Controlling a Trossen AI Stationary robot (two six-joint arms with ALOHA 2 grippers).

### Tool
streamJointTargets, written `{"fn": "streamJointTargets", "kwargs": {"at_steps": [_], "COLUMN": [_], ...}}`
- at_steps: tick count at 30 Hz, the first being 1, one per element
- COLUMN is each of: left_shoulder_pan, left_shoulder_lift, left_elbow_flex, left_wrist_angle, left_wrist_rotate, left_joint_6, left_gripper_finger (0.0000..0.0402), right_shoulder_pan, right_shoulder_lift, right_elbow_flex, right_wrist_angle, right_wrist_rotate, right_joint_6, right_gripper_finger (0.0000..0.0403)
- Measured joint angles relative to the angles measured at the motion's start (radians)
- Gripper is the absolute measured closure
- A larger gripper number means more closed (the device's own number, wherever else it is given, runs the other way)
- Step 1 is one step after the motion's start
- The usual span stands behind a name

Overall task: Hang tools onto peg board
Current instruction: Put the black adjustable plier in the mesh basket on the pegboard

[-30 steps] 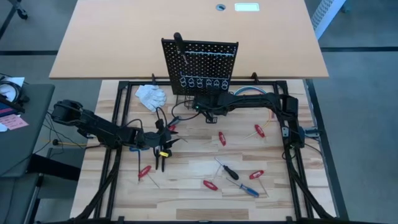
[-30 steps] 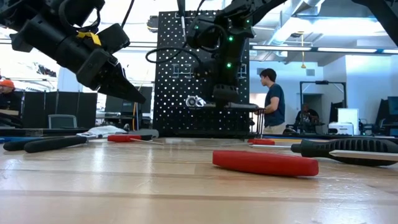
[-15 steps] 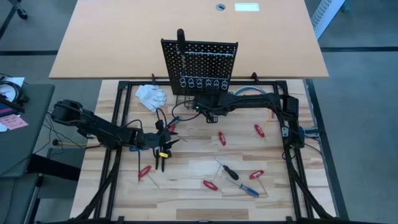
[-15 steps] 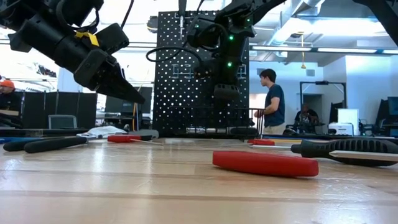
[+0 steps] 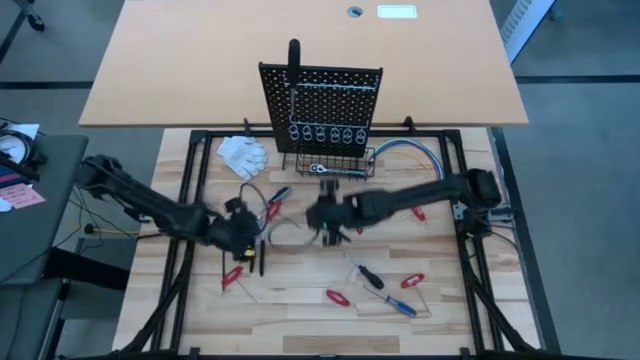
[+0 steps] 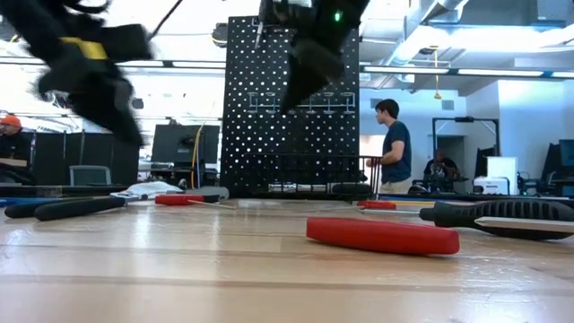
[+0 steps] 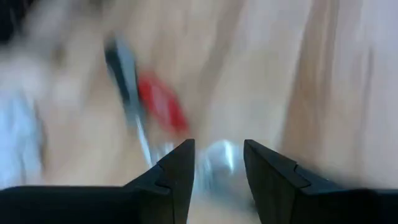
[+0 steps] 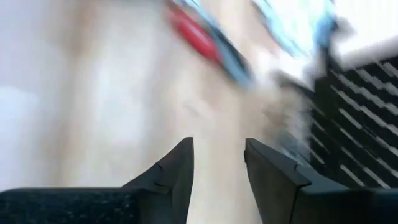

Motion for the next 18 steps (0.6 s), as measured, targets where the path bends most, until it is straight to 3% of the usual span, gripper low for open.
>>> {"fn": "streamJointTargets", "kwargs": {"at_steps": [3, 6, 10, 18], "left_shoulder_pan": [-0.07, -0.118, -0.108, -0.022], "left_shoulder_lift": [-0.012, -0.011, 0.024, 0.152], "left_elbow_flex": [0.045, 0.021, -0.06, -0.122], "left_wrist_angle": [-0.216, -0.255, -0.139, 0.254], "left_wrist_rotate": [0.129, 0.216, 0.249, 0.275], "left_joint_6": [-0.279, -0.396, -0.414, -0.25], "left_gripper_finger": [0.028, 0.0294, 0.0321, 0.038], "right_shoulder_pan": [0.048, 0.072, 0.078, 0.08], "right_shoulder_lift": [0.004, 0.006, -0.012, -0.014], "right_elbow_flex": [-0.148, -0.262, -0.285, -0.284], "right_wrist_angle": [0.324, 0.51, 0.503, 0.511], "right_wrist_rotate": [-0.098, -0.118, -0.117, -0.114], "right_joint_6": [-0.056, -0.083, 0.007, 0.035], "right_gripper_finger": [0.0268, 0.0274, 0.0276, 0.0276]}}
